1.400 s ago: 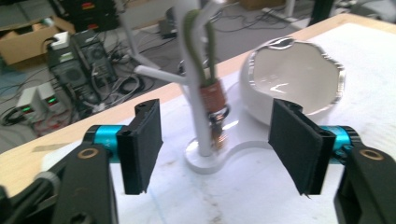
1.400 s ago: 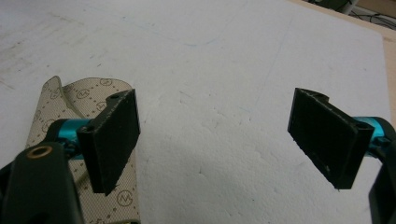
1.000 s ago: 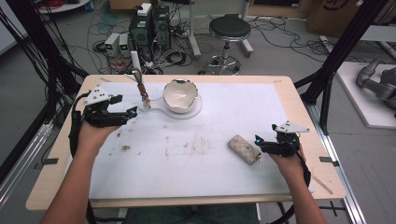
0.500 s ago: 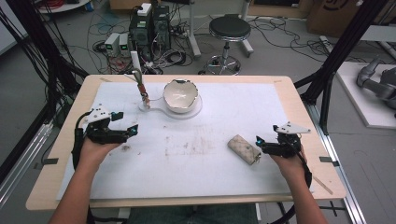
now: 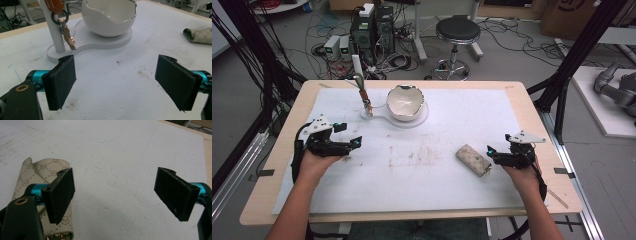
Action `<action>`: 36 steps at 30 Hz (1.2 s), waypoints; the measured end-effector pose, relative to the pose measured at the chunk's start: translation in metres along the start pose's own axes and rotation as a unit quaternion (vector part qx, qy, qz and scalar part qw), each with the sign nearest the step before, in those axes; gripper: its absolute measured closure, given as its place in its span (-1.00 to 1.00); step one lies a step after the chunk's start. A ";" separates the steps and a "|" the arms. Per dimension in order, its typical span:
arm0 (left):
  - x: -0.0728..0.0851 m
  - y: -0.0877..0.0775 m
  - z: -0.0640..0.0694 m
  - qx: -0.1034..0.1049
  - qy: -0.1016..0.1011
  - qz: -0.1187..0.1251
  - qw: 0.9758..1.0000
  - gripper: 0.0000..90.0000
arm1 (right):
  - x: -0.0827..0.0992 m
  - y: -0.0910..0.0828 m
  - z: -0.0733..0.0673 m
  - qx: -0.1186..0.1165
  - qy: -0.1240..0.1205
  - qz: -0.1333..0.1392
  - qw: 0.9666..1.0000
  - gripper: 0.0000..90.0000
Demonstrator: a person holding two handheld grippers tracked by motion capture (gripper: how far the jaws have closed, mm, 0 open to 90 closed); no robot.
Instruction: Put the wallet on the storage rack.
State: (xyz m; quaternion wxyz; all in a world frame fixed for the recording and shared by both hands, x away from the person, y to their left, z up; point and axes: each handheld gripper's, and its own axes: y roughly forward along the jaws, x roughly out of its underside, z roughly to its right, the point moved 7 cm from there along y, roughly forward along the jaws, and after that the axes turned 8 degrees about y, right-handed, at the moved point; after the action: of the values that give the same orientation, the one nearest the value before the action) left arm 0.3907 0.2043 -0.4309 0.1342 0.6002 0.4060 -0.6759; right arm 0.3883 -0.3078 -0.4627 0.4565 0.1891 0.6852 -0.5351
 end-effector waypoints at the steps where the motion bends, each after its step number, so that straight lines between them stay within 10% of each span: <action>1: 0.001 0.000 0.000 0.000 0.000 0.000 1.000 -0.62 | 0.000 0.000 0.000 0.000 0.001 0.000 1.000 -0.62; 36: 0.005 0.000 -0.010 -0.008 -0.003 -0.004 1.000 -0.62 | 0.010 -0.002 -0.046 -0.060 -0.042 -0.037 0.997 -0.62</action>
State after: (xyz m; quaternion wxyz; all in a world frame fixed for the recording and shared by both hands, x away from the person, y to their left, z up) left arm 0.3964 0.2132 -0.4348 0.1379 0.5959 0.4135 -0.6745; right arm 0.3622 -0.2693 -0.4693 0.4759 0.1132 0.7027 -0.5166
